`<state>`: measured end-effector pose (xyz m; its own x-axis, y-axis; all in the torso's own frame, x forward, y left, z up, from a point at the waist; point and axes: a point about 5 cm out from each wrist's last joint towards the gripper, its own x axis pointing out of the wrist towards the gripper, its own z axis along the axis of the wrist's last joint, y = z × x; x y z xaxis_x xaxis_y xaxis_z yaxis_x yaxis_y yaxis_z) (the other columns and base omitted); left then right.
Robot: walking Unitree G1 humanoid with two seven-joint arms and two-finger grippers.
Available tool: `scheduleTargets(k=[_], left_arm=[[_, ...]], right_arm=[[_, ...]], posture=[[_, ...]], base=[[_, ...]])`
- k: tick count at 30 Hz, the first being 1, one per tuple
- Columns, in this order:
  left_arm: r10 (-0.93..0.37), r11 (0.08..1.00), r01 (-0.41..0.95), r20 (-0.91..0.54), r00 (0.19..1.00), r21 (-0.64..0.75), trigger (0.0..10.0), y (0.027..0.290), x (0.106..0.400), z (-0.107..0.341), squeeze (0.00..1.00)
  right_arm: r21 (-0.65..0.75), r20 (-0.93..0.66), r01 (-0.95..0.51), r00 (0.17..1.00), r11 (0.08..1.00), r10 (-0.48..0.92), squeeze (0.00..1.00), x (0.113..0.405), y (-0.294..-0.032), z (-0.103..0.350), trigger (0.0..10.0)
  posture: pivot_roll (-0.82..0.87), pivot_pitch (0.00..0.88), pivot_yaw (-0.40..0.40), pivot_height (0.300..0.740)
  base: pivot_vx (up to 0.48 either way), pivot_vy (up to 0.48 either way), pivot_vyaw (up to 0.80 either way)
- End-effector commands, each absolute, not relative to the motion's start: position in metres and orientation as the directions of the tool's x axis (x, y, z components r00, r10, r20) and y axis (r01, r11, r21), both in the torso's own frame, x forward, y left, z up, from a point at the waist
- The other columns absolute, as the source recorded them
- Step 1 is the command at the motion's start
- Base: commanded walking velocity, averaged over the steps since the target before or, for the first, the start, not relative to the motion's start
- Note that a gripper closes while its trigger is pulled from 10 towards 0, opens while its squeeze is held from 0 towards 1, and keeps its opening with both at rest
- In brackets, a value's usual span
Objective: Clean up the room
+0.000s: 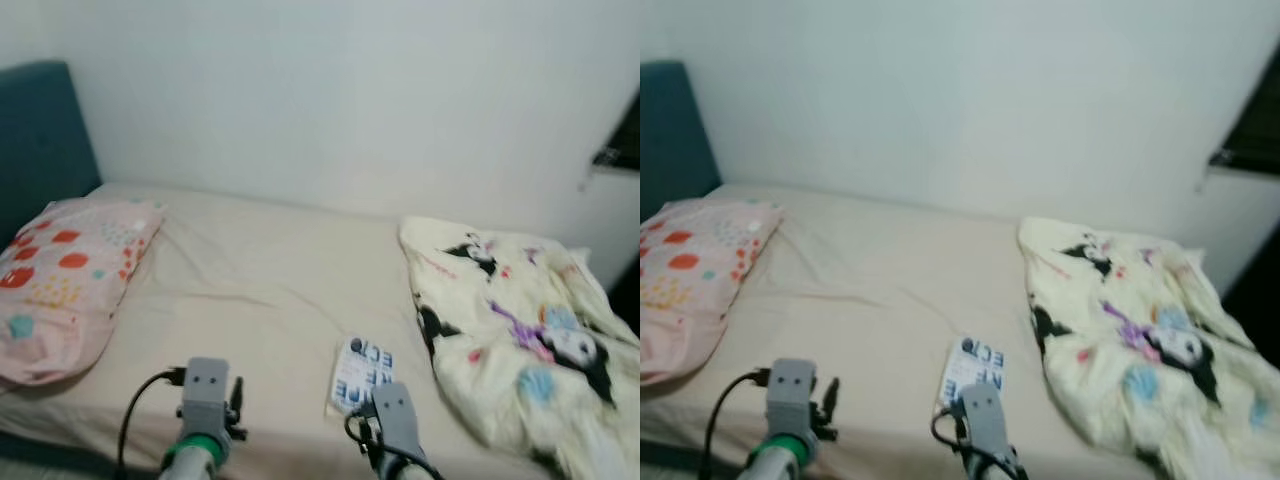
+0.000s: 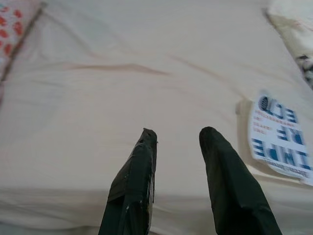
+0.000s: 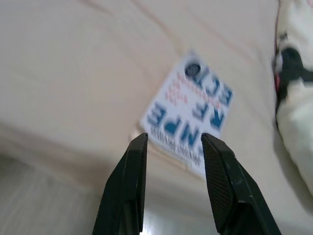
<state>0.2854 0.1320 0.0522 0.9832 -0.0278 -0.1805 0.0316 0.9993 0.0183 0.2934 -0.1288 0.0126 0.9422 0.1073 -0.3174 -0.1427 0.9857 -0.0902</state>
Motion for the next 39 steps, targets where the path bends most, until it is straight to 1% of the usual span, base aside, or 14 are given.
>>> scheduleTargets(k=[1, 16, 19, 21, 32, 39], left_arm=[[-0.013, 0.999, 0.020, -0.226, 0.974, 0.030, 10.0, 0.1354, 0.2793, 0.0420, 0.00], [-0.023, 0.998, 0.035, -0.224, 0.974, 0.049, 10.0, 0.1326, 0.2800, 0.0422, 0.00], [-0.020, 0.999, 0.028, -0.216, 0.976, 0.034, 10.0, 0.1315, 0.2803, 0.0428, 0.00], [0.007, 1.000, -0.010, -0.221, 0.975, -0.013, 10.0, 0.1339, 0.2801, 0.0427, 0.00], [0.018, 1.000, -0.013, -0.231, 0.973, 0.021, 10.0, 0.1365, 0.2797, 0.0410, 0.00], [0.021, 1.000, -0.016, -0.238, 0.971, 0.025, 10.0, 0.1361, 0.2791, 0.0400, 0.00]], right_arm=[[-0.076, -0.363, -0.148, 0.925, 0.986, 0.111, 0.00, 0.2840, -0.1265, 0.0017, 10.0], [-0.079, -0.364, -0.146, 0.925, 0.986, 0.108, 0.00, 0.2845, -0.1294, 0.0019, 10.0], [-0.079, -0.363, -0.148, 0.925, 0.986, 0.110, 0.00, 0.2848, -0.1291, 0.0022, 10.0], [-0.079, -0.362, -0.150, 0.925, 0.986, 0.111, 0.00, 0.2848, -0.1288, 0.0024, 10.0], [-0.069, -0.353, -0.146, 0.929, 0.987, 0.113, 0.00, 0.2864, -0.1293, 0.0043, 10.0], [-0.045, -0.354, -0.143, 0.928, 0.989, 0.118, 0.00, 0.2877, -0.1278, 0.0052, 10.0]], posture=[[0.03, 0.010, -0.021, 0.740], [0.03, 0.013, -0.023, 0.740], [0.03, 0.013, -0.025, 0.740], [0.03, 0.013, -0.025, 0.740], [0.03, 0.013, -0.032, 0.740], [0.03, 0.015, -0.034, 0.720]], base=[[0.000, 0.000, 0.00], [0.000, -0.021, 0.00], [0.000, -0.480, 0.00], [0.000, 0.000, 0.00], [0.000, 0.000, 0.00], [0.000, 0.000, 0.00]])
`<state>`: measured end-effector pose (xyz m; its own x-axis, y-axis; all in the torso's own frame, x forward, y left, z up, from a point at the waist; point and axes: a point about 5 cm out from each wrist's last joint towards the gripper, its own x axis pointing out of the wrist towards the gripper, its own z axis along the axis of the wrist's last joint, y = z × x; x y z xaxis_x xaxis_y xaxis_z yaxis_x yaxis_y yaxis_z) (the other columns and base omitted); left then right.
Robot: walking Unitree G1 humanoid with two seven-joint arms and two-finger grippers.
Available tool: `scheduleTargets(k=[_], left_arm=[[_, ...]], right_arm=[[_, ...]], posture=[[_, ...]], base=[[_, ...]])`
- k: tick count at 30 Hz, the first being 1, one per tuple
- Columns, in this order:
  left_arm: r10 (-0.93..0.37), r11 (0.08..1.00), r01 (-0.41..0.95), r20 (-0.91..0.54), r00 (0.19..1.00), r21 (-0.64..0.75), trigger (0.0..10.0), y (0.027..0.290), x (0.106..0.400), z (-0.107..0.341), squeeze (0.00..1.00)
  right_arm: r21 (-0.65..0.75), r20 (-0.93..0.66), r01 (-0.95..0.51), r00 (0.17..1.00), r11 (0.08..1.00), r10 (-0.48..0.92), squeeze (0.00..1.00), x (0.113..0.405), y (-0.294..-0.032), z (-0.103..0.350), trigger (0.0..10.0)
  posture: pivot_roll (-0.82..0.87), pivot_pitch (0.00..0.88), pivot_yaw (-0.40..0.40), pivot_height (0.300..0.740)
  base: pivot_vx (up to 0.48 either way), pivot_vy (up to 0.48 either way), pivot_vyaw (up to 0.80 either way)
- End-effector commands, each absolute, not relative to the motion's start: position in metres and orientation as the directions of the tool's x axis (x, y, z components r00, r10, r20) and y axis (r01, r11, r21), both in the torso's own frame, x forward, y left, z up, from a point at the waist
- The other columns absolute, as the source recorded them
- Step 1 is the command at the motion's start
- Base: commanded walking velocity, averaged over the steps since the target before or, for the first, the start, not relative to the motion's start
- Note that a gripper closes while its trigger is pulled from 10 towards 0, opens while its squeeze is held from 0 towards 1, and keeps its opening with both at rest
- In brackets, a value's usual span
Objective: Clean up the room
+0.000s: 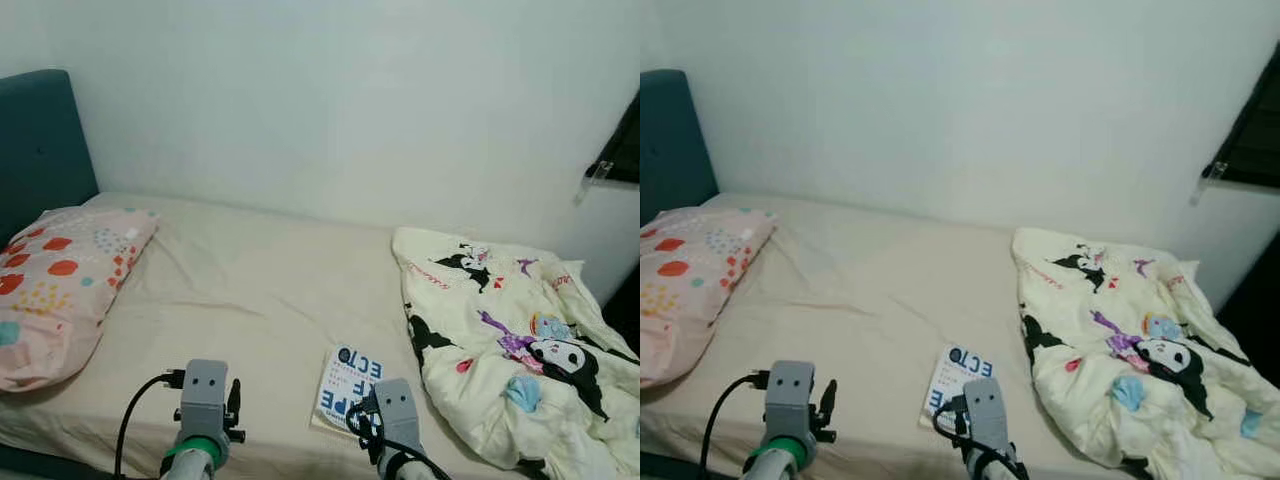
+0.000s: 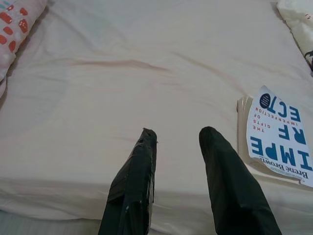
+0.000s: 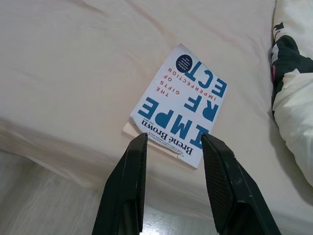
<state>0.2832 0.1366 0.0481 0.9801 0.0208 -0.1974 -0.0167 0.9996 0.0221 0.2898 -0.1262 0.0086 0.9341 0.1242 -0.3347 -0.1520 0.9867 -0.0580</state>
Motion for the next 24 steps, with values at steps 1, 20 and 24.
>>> scheduleTargets(k=[1, 20, 24], left_arm=[[0.023, 1.000, -0.017, -0.240, 0.971, 0.026, 10.0, 0.1363, 0.2791, 0.0397, 0.00], [0.022, 0.999, -0.013, -0.249, 0.968, 0.040, 10.0, 0.1359, 0.2776, 0.0375, 0.00], [0.022, 0.999, -0.013, -0.250, 0.968, 0.041, 10.0, 0.1357, 0.2776, 0.0371, 0.00]], right_arm=[[-0.043, -0.354, -0.145, 0.928, 0.989, 0.120, 0.00, 0.2878, -0.1273, 0.0053, 10.0], [-0.045, -0.354, -0.146, 0.927, 0.988, 0.121, 0.00, 0.2865, -0.1266, 0.0044, 10.0], [-0.046, -0.353, -0.146, 0.928, 0.988, 0.121, 0.00, 0.2864, -0.1266, 0.0044, 10.0]], posture=[[0.03, 0.014, -0.035, 0.715], [0.03, 0.013, -0.033, 0.655], [0.03, 0.013, -0.032, 0.645]], base=[[0.000, 0.000, 0.00], [0.000, 0.000, 0.00], [0.000, 0.000, 0.00]])
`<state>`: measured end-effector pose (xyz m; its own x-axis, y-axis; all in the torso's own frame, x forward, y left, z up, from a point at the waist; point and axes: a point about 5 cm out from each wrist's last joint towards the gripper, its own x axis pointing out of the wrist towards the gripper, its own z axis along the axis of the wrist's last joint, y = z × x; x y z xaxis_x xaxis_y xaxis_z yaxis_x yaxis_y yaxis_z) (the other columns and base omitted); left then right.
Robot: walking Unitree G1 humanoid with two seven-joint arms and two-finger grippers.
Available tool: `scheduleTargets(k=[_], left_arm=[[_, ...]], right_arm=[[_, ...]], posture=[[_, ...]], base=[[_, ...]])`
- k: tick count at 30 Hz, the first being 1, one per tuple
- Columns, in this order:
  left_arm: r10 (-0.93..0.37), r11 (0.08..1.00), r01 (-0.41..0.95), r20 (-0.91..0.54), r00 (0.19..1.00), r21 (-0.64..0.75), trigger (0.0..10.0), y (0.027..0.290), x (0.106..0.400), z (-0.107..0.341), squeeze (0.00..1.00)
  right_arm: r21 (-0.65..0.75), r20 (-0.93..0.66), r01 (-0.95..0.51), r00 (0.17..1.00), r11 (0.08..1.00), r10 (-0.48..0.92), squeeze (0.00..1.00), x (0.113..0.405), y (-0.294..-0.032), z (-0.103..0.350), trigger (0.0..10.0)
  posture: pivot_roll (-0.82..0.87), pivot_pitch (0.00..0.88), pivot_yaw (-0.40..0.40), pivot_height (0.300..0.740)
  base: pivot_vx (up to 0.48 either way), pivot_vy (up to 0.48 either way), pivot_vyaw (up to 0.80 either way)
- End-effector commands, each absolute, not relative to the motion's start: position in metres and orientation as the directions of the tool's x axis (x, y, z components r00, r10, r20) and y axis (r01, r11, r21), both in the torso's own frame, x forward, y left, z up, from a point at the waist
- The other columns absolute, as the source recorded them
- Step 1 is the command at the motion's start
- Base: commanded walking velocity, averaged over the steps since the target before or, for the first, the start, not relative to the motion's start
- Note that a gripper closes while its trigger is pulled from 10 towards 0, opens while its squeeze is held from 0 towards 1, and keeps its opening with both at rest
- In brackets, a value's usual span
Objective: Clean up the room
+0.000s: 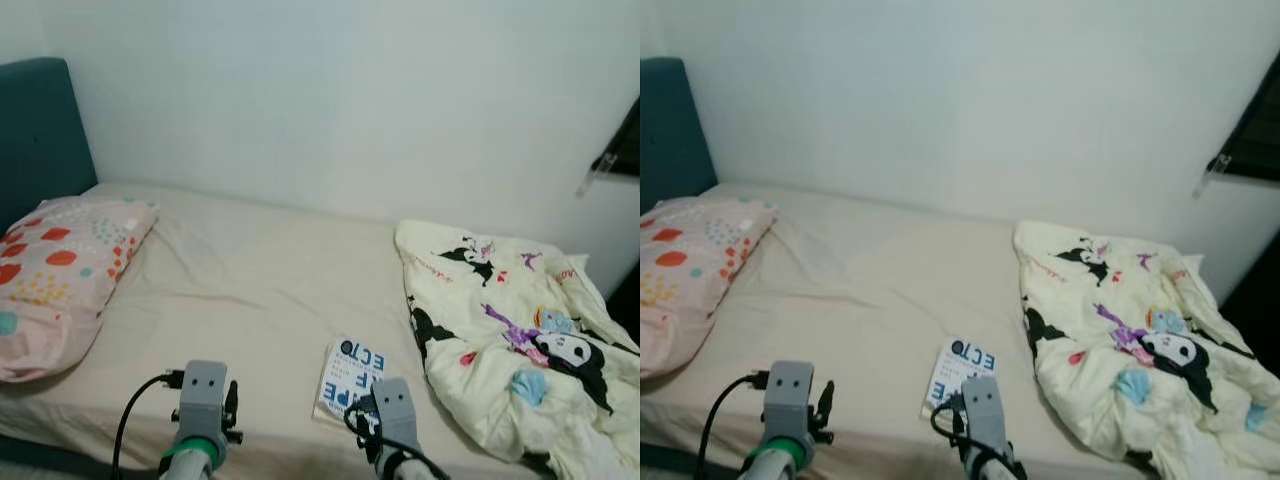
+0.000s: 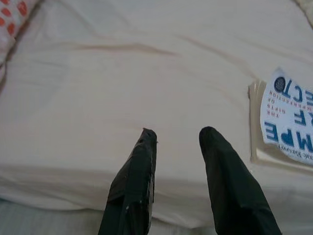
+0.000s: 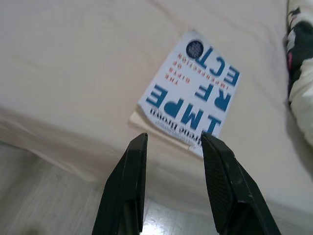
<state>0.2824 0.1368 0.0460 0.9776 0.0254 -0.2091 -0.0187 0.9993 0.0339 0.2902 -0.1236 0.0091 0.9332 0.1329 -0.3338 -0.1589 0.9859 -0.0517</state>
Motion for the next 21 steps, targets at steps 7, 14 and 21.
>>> scheduleTargets(k=[7, 14, 21], left_arm=[[0.024, 0.999, -0.013, -0.253, 0.967, 0.044, 10.0, 0.1355, 0.2767, 0.0362, 0.00], [0.026, 0.999, -0.015, -0.254, 0.967, 0.043, 10.0, 0.1345, 0.2756, 0.0357, 0.00], [0.026, 0.999, -0.015, -0.255, 0.967, 0.044, 10.0, 0.1339, 0.2744, 0.0347, 0.00]], right_arm=[[-0.048, -0.349, -0.148, 0.929, 0.988, 0.122, 0.00, 0.2859, -0.1266, 0.0046, 10.0], [-0.045, -0.358, -0.158, 0.924, 0.986, 0.131, 0.00, 0.2848, -0.1265, 0.0031, 10.0], [-0.062, -0.355, -0.164, 0.926, 0.985, 0.132, 0.00, 0.2858, -0.1262, 0.0041, 10.0]], posture=[[0.03, 0.016, -0.032, 0.645], [0.03, 0.018, -0.037, 0.630], [0.03, 0.016, -0.047, 0.620]], base=[[0.000, 0.000, 0.00], [0.000, 0.000, 0.00], [0.000, 0.000, 0.00]])
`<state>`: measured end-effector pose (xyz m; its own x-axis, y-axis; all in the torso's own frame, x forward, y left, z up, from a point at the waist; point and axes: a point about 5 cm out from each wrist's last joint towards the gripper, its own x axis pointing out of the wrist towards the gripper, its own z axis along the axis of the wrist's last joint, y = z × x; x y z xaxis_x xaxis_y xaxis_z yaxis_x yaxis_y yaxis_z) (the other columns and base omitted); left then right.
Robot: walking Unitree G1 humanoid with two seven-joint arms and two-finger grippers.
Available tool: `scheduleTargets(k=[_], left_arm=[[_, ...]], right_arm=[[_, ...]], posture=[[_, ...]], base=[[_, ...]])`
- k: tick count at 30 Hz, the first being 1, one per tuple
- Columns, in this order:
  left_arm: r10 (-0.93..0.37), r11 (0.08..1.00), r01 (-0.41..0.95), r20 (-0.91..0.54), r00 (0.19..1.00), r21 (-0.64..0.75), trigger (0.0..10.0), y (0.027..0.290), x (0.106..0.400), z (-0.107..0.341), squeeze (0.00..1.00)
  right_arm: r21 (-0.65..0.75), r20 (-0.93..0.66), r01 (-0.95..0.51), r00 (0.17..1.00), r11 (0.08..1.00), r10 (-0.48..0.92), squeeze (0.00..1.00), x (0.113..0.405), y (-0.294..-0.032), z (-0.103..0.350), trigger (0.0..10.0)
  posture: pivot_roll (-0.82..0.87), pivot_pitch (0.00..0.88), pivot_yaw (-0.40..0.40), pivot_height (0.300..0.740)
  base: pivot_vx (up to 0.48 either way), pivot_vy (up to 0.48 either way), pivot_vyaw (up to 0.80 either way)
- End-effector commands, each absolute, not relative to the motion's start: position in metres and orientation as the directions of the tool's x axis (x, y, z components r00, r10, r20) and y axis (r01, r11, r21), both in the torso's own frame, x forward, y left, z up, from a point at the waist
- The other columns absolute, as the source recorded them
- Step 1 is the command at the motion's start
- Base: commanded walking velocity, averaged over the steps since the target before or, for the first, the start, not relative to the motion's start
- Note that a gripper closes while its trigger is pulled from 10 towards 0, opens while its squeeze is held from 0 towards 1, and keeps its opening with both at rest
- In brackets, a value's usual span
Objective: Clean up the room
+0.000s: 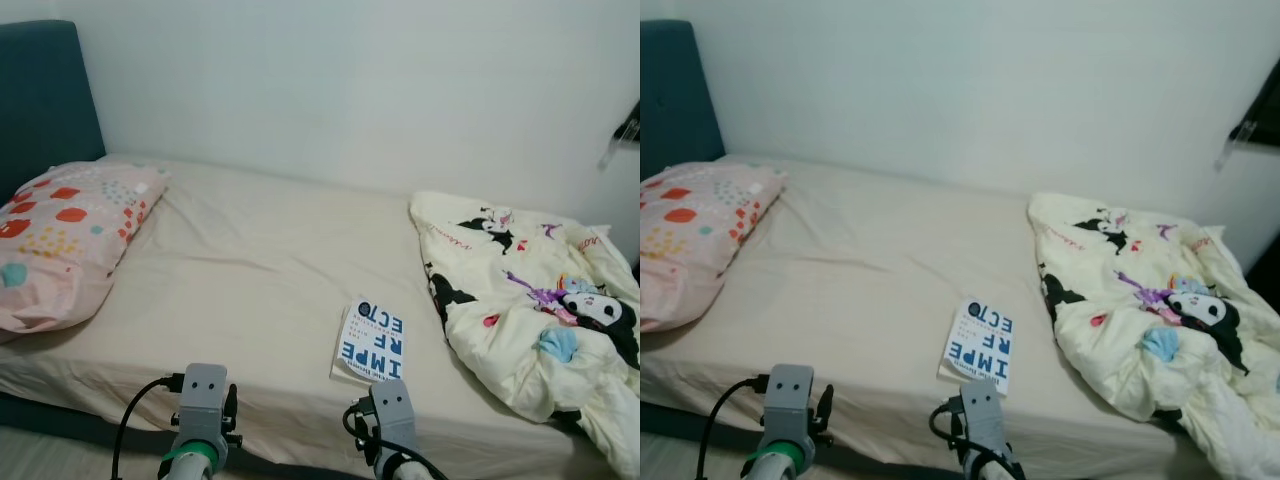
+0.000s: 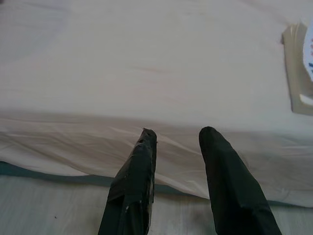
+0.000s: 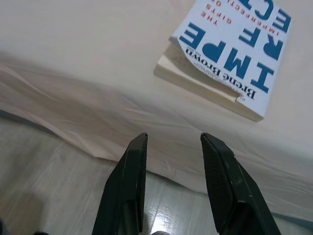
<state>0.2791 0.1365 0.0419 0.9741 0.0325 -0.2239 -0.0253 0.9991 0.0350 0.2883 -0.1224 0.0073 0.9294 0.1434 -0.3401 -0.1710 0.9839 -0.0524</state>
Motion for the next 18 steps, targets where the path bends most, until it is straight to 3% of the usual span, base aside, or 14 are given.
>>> scheduleTargets(k=[1, 12, 18], left_arm=[[0.027, 0.999, -0.016, -0.255, 0.967, 0.044, 10.0, 0.134, 0.274, 0.034, 0.00], [0.064, 0.998, -0.055, -0.252, 0.966, 0.039, 10.0, 0.137, 0.265, 0.032, 0.00], [0.069, 0.997, -0.062, -0.212, 0.975, 0.040, 10.0, 0.141, 0.257, 0.037, 0.00]], right_arm=[[-0.063, -0.353, -0.165, 0.926, 0.984, 0.133, 0.00, 0.286, -0.126, 0.005, 10.0], [-0.073, -0.346, -0.230, 0.918, 0.970, 0.192, 0.00, 0.296, -0.110, 0.012, 10.0], [-0.004, -0.181, -0.166, 0.970, 0.986, 0.163, 0.00, 0.321, -0.106, 0.046, 10.0]], posture=[[0.03, 0.016, -0.049, 0.620], [0.05, 0.039, -0.100, 0.610], [0.07, 0.064, -0.112, 0.591]], base=[[0.000, 0.000, 0.00], [0.000, 0.000, 0.00], [0.000, 0.000, 0.00]])
